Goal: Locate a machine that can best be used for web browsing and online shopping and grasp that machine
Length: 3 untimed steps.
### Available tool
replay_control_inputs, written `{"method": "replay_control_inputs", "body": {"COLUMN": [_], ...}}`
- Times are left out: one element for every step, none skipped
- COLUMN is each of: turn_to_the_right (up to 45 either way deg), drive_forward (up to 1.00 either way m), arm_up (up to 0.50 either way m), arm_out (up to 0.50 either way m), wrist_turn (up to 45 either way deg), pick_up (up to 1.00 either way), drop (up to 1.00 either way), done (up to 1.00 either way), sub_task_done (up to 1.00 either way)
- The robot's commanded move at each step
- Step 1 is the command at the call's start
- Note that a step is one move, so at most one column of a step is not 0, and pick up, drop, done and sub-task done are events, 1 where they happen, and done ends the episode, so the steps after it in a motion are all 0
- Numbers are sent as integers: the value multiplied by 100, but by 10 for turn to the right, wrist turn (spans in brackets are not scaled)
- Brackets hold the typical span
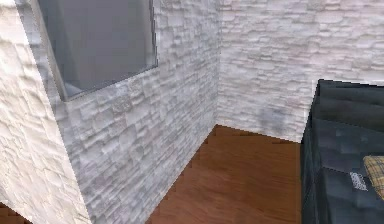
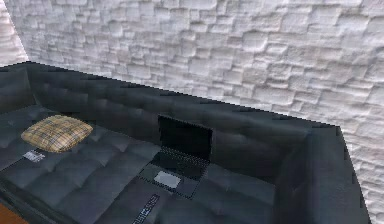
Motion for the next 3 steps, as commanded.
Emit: {"method": "replay_control_inputs", "body": {"turn_to_the_right": [0,0,0], "drive_forward": [0,0,0], "arm_up": [0,0,0], "arm_out": [36,0,0], "wrist_turn": [0,450,450], "pick_up": [0,0,0], "drop": [0,0,0], "done": [0,0,0], "sub_task_done": [0,0,0]}}
